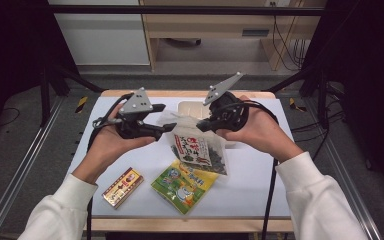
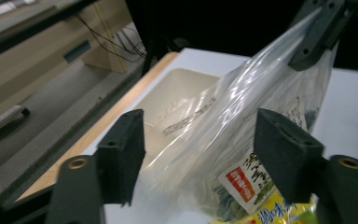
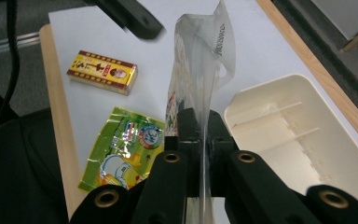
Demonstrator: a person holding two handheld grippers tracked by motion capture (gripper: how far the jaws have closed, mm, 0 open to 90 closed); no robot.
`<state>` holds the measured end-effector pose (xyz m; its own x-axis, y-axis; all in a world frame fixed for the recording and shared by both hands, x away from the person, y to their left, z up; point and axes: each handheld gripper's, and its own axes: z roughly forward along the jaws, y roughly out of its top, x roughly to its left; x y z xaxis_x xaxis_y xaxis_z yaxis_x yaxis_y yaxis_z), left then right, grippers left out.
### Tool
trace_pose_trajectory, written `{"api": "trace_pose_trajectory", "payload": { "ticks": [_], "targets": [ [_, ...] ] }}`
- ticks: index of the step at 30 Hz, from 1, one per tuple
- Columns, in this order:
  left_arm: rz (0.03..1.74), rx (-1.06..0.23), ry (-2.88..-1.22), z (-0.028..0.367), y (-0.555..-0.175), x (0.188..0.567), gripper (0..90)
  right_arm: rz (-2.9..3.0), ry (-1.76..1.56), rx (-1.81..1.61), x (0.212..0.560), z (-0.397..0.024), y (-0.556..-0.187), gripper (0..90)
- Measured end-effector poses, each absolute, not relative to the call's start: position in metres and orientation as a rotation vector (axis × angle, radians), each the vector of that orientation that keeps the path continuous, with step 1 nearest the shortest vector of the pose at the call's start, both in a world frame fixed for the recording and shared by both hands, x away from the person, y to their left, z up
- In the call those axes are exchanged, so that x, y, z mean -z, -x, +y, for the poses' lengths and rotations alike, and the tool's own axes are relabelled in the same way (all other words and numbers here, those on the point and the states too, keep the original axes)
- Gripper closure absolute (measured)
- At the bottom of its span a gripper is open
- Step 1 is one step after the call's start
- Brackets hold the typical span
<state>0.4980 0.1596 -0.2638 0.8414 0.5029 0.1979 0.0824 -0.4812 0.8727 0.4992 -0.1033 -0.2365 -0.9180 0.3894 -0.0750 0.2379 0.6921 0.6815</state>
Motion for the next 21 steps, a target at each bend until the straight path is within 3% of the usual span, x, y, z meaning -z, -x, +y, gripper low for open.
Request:
{"api": "trace_pose_trajectory", "payload": {
  "ticks": [9, 21],
  "targets": [
    [0.571, -0.542, -1.987, 0.185, -0.492, 0.267, 22.7, 2.634, -0.674, -1.18, 0.232, -0.14, -0.501, 88.5],
    [0.717, -0.576, -2.033, 0.229, -0.471, 0.327, 15.2, 2.441, -0.82, -1.37, 0.199, -0.186, -0.505, 88.6]
  ]
}}
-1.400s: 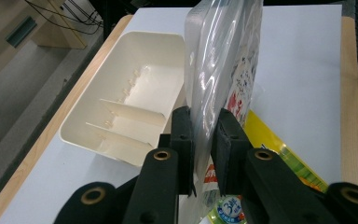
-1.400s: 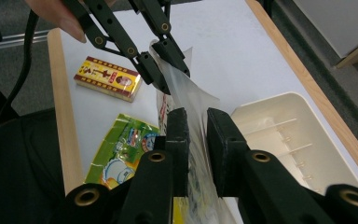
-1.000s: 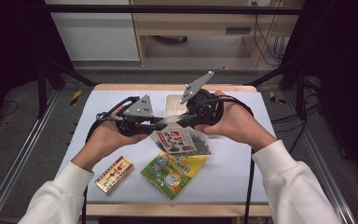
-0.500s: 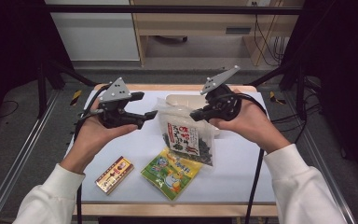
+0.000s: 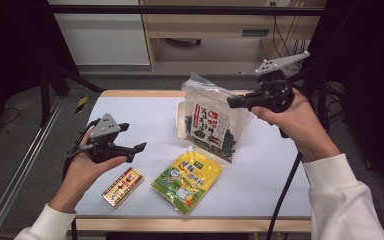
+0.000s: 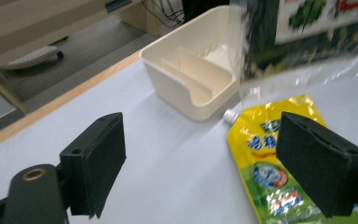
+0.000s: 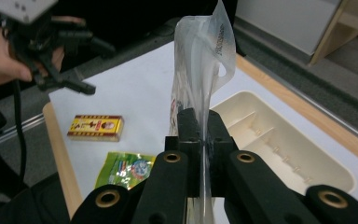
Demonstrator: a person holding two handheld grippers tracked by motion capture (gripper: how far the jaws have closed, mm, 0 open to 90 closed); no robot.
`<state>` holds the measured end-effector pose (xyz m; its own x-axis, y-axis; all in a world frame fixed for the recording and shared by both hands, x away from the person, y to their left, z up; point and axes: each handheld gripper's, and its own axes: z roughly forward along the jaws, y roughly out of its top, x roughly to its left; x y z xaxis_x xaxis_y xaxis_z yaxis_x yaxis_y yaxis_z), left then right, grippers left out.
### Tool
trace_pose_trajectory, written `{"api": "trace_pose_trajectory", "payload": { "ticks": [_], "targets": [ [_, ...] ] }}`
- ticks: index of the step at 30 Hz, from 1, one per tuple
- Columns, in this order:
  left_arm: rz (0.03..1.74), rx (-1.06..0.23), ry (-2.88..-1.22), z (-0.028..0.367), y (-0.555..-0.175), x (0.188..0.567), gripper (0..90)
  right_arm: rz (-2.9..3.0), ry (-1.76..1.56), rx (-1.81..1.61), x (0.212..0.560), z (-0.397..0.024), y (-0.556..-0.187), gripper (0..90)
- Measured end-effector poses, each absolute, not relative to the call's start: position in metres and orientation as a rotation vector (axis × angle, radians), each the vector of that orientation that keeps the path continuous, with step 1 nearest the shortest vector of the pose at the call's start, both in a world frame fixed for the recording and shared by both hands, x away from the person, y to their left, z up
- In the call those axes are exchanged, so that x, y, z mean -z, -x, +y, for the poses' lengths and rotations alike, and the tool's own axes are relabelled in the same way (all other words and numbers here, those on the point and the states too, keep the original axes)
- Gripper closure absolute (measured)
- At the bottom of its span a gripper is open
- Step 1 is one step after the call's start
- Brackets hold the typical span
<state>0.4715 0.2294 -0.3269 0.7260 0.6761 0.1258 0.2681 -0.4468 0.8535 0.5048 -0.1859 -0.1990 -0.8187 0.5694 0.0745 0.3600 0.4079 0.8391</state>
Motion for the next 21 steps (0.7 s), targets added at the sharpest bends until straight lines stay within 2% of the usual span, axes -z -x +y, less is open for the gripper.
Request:
{"api": "trace_pose_trajectory", "payload": {
  "ticks": [6, 17, 21],
  "targets": [
    [0.811, -0.609, -2.0, 0.253, -0.458, 0.357, 13.9, 2.377, -0.878, -1.404, 0.191, -0.2, -0.516, 88.7],
    [0.922, -0.654, -1.954, 0.272, -0.443, 0.396, 11.0, 2.295, -0.977, -1.428, 0.184, -0.211, -0.538, 88.7],
    [0.996, -0.684, -1.907, 0.285, -0.442, 0.408, 6.9, 2.26, -1.001, -1.427, 0.182, -0.213, -0.544, 88.8]
  ]
}}
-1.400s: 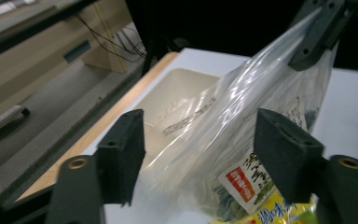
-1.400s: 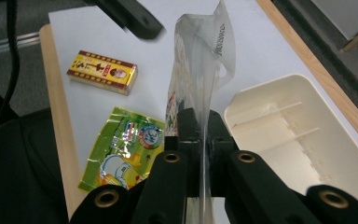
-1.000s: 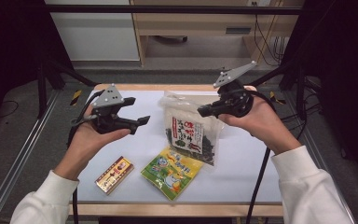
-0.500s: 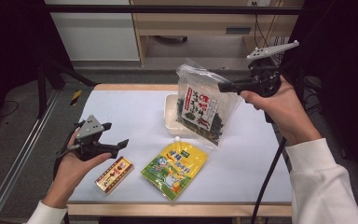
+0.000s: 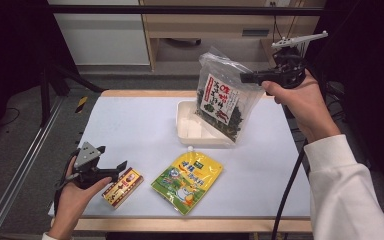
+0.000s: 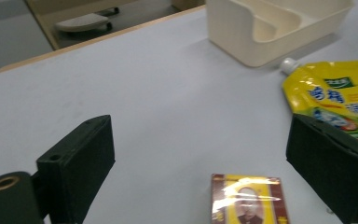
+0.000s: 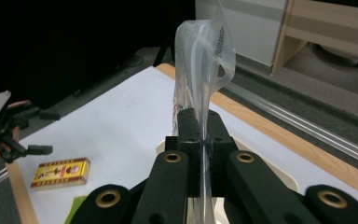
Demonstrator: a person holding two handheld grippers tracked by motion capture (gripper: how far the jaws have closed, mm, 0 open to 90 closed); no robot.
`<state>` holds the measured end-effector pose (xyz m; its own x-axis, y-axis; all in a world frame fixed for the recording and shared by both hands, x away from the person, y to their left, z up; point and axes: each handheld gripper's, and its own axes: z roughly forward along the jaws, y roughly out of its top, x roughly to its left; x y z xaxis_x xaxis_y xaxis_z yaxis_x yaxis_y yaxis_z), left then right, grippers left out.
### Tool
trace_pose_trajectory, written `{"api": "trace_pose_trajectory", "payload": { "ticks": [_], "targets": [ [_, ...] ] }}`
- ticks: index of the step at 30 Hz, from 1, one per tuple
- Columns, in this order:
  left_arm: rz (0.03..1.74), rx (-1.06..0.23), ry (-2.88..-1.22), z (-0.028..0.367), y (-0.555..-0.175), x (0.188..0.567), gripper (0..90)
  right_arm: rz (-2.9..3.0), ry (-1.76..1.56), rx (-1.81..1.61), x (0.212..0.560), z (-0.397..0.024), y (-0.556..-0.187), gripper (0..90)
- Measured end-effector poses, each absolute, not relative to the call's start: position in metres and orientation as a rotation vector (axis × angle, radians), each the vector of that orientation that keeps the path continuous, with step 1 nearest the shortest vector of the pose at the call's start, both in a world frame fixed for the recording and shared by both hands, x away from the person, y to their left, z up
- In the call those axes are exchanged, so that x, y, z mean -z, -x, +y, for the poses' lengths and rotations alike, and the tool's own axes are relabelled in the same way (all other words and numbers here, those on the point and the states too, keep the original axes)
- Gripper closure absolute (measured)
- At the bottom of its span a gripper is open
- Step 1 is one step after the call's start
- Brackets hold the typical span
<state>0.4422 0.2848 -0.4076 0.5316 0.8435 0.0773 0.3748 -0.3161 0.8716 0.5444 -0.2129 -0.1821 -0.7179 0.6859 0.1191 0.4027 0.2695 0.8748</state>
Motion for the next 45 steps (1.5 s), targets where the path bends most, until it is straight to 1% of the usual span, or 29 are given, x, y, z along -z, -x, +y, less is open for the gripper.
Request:
{"api": "trace_pose_trajectory", "payload": {
  "ticks": [5, 15, 18, 22, 35, 45],
  "targets": [
    [1.064, -0.7, -1.875, 0.305, -0.438, 0.42, 5.8, 2.187, -1.056, -1.45, 0.186, -0.216, -0.555, 88.8],
    [1.134, -0.724, -1.847, 0.329, -0.429, 0.434, 5.1, 2.127, -1.128, -1.475, 0.192, -0.224, -0.566, 88.8],
    [1.144, -0.723, -1.845, 0.33, -0.428, 0.435, 5.1, 2.111, -1.132, -1.487, 0.193, -0.225, -0.568, 88.8],
    [1.158, -0.753, -1.847, 0.331, -0.425, 0.437, 5.1, 2.079, -1.153, -1.501, 0.192, -0.228, -0.568, 88.8],
    [1.177, -0.759, -1.841, 0.334, -0.424, 0.439, 5.2, 2.034, -1.201, -1.528, 0.191, -0.235, -0.571, 88.9],
    [1.179, -0.764, -1.839, 0.335, -0.424, 0.439, 5.5, 2.02, -1.237, -1.528, 0.2, -0.237, -0.577, 88.9]
  ]
}}
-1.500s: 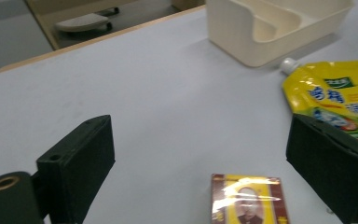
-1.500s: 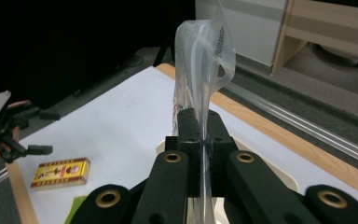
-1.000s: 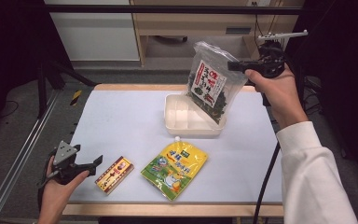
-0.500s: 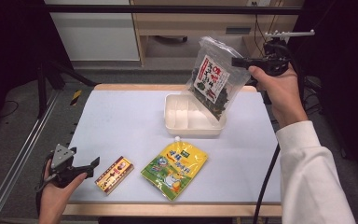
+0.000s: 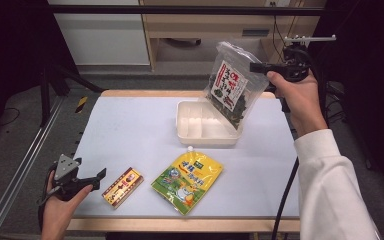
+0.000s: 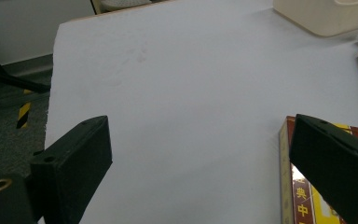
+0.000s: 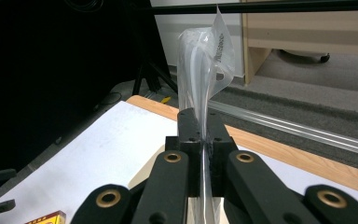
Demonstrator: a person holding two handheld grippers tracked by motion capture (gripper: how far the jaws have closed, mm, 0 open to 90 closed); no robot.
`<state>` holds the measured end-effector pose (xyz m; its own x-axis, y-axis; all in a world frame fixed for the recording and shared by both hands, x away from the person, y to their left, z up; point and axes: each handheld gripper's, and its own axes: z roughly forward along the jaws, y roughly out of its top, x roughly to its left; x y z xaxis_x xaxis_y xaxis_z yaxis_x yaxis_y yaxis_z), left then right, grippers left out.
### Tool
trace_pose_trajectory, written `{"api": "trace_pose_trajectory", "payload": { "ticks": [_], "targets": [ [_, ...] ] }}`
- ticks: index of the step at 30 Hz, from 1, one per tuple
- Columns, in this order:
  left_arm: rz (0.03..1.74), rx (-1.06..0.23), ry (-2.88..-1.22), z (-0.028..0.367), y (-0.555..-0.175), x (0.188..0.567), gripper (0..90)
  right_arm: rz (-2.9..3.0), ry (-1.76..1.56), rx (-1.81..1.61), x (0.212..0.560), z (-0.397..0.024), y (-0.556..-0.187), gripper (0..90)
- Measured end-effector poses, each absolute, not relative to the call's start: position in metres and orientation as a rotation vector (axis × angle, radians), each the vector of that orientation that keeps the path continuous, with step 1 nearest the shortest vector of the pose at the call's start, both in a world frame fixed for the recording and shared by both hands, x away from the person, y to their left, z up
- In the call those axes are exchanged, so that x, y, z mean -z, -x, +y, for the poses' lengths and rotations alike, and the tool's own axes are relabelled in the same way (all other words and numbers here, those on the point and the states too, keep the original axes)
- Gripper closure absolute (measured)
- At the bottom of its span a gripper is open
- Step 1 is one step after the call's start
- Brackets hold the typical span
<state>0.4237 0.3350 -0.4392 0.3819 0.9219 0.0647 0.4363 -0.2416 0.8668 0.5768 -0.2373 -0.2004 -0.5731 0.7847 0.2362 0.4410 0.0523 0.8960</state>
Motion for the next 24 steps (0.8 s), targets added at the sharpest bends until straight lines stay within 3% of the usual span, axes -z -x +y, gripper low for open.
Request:
{"api": "trace_pose_trajectory", "payload": {
  "ticks": [24],
  "targets": [
    [1.171, -0.76, -1.856, 0.334, -0.424, 0.44, 5.7, 2.052, -1.267, -1.492, 0.231, -0.238, -0.604, 88.9]
  ]
}}
